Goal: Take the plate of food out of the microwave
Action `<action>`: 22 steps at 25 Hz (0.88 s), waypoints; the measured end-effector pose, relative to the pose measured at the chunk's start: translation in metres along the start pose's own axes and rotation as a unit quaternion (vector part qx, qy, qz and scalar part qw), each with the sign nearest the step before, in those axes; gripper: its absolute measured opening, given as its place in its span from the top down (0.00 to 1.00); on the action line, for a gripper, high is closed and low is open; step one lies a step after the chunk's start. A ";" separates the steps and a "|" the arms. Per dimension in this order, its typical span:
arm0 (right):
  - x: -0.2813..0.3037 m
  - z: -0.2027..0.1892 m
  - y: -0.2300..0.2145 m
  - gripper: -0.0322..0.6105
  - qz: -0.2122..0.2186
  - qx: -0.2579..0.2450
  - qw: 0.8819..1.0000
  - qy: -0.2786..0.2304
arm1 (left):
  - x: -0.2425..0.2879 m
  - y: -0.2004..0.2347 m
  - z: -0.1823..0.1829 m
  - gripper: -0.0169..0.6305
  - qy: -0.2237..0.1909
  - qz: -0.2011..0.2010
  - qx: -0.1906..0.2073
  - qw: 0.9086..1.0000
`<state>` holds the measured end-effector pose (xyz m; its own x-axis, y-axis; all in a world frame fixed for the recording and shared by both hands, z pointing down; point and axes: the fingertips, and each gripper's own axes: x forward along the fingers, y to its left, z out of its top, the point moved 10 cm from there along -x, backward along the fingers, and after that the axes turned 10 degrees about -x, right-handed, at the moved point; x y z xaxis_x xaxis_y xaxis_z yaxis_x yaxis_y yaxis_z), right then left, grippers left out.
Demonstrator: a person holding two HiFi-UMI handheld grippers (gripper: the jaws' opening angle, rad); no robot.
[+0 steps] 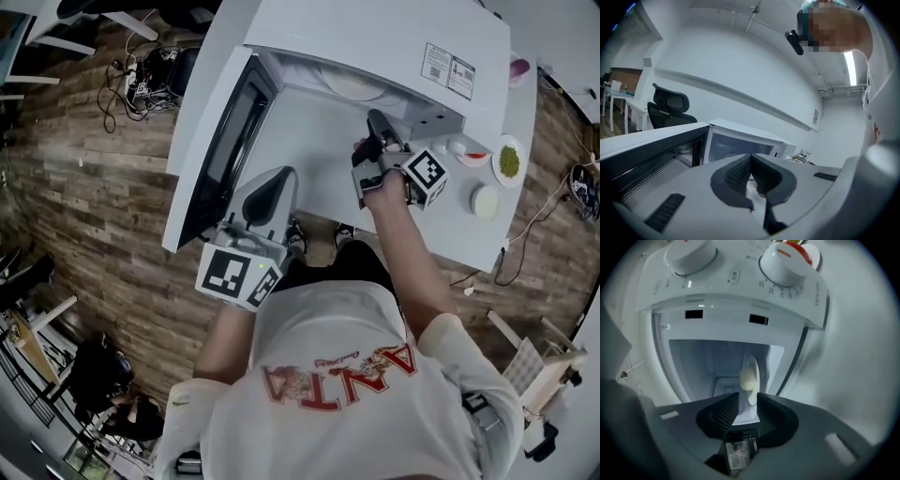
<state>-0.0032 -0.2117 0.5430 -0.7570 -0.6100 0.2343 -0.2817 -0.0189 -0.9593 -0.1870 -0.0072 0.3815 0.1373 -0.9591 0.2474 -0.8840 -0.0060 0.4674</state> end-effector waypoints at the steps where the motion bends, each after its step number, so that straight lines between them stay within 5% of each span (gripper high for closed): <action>1: 0.005 -0.001 -0.001 0.79 -0.001 0.001 1.000 0.001 | 0.001 0.002 0.000 0.96 0.000 0.002 -0.001 1.000; 14: 0.042 0.001 -0.010 0.81 -0.030 0.015 0.999 -0.008 | 0.013 0.016 0.001 0.96 0.013 -0.007 -0.015 1.000; 22: 0.048 0.002 -0.013 0.91 -0.050 0.012 0.999 -0.006 | 0.013 0.018 -0.003 0.96 0.022 -0.011 -0.019 1.000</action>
<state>-0.0351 -0.2422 0.5669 -0.7190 -0.6127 0.3282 -0.3412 -0.1002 -0.9346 -0.1994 -0.0194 0.3954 0.1766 -0.9454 0.2738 -0.8635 -0.0153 0.5041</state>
